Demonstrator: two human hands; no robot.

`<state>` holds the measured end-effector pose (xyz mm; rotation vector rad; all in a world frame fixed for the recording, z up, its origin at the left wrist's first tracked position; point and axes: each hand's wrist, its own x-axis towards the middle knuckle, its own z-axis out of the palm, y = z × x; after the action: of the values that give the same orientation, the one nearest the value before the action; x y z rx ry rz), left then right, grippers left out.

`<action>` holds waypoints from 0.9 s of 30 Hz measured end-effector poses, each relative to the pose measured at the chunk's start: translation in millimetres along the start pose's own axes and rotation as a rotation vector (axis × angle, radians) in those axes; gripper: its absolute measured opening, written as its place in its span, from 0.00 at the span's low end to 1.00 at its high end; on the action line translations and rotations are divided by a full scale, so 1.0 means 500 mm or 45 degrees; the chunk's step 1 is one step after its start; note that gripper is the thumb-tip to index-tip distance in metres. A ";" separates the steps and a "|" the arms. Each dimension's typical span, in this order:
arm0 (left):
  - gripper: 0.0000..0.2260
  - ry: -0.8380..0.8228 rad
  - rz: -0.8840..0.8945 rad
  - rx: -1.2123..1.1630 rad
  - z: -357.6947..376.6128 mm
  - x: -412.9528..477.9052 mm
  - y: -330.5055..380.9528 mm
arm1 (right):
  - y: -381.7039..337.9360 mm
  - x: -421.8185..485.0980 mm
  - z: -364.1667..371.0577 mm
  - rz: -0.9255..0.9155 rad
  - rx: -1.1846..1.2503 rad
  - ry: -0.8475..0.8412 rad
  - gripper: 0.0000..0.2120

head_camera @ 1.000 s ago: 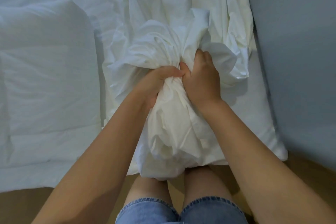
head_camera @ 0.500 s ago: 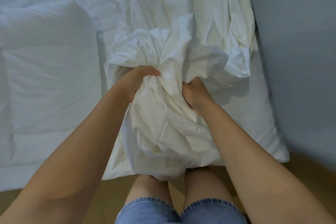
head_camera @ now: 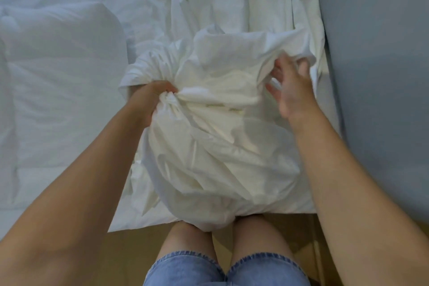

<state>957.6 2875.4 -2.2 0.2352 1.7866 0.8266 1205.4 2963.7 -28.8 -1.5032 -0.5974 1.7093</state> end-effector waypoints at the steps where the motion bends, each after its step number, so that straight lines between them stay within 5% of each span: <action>1: 0.04 -0.008 -0.009 -0.008 0.006 0.001 -0.004 | 0.016 -0.005 0.010 0.050 -0.065 -0.064 0.26; 3: 0.04 0.003 -0.011 -0.036 0.013 0.004 -0.008 | 0.041 -0.013 0.024 0.153 -0.165 -0.080 0.30; 6: 0.04 0.014 0.007 -0.044 0.015 0.007 -0.012 | 0.072 -0.022 0.032 0.313 -0.311 -0.160 0.17; 9: 0.03 0.106 0.020 0.022 0.014 0.009 -0.019 | 0.080 -0.031 0.048 0.209 -0.440 -0.141 0.13; 11: 0.05 0.224 0.073 0.193 -0.001 0.013 -0.020 | 0.048 -0.013 0.049 0.031 -0.356 0.010 0.10; 15: 0.09 0.354 0.130 0.314 -0.032 0.026 -0.013 | -0.034 0.034 0.048 0.044 -0.074 0.174 0.10; 20: 0.14 0.269 0.081 0.205 -0.018 0.024 -0.023 | -0.005 0.024 0.062 0.224 0.177 -0.236 0.13; 25: 0.15 -0.020 -0.006 -0.183 -0.019 0.011 -0.027 | 0.037 0.003 0.046 0.260 -0.186 -0.266 0.21; 27: 0.18 -0.134 -0.017 -0.319 -0.006 0.000 -0.030 | 0.054 -0.023 0.069 0.104 -0.437 -0.294 0.24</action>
<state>958.4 2863.1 -11.2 0.1006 1.5680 1.0000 1165.6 2943.2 -35.9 -1.5893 -1.0050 1.9324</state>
